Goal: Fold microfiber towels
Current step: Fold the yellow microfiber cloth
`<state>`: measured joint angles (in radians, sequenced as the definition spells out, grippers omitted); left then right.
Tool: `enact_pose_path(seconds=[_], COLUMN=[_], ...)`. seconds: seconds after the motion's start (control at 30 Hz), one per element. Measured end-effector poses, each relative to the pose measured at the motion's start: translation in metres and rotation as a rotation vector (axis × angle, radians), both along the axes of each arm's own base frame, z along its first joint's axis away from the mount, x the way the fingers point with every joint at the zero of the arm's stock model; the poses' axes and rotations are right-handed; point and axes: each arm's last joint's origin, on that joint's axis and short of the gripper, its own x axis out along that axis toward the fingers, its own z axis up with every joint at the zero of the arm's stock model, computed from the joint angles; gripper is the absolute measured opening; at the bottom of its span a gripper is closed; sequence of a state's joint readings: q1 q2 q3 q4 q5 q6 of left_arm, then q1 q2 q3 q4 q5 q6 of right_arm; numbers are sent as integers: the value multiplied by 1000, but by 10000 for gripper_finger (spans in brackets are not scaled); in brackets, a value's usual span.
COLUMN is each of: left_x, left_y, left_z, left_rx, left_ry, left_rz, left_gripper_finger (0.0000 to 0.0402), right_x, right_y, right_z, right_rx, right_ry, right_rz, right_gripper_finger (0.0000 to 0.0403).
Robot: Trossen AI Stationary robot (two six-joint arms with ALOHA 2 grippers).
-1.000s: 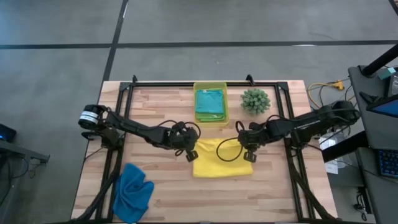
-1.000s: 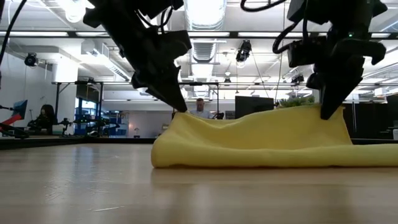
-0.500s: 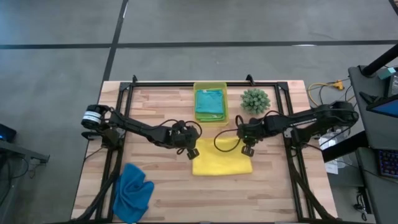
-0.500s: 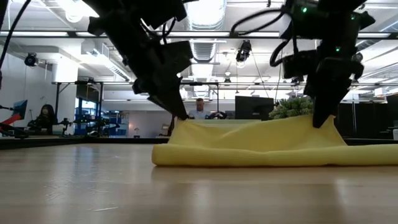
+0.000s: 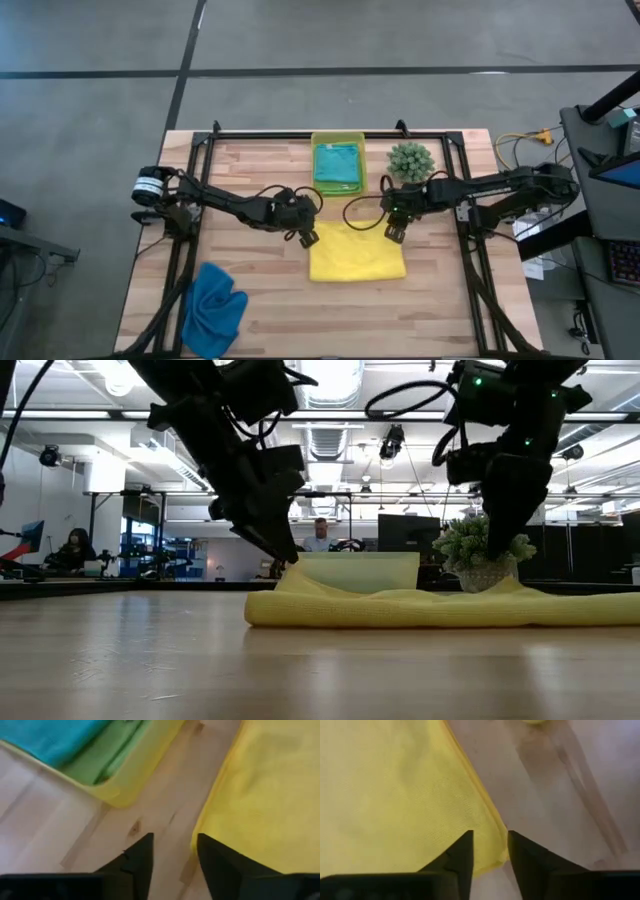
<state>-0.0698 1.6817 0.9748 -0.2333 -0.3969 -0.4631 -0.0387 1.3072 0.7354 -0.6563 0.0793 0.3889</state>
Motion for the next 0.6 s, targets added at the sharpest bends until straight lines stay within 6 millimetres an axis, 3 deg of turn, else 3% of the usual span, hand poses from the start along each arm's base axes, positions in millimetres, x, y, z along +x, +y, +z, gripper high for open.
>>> enact_pose_path(seconds=[0.13, 0.3, 0.4, 0.6], left_x=[1, 12, 14, 14], left_y=[-4, -19, -19, -6], left_z=[11, 19, 9, -23], left_rx=[-106, -71, -36, -52], left_ry=[-57, -153, -109, 34], left_rz=[-101, -399, -438, -376], left_gripper_finger=[168, 159, 138, 66], right_x=[-4, -5, -8, -12], right_y=[8, 35, 51, 67], right_z=[7, 1, -10, -20], right_rx=[41, 137, 166, 249], right_ry=[-85, -266, -295, -271], right_rz=[44, 201, 242, 164], right_gripper_finger=[155, 174, 175, 175])
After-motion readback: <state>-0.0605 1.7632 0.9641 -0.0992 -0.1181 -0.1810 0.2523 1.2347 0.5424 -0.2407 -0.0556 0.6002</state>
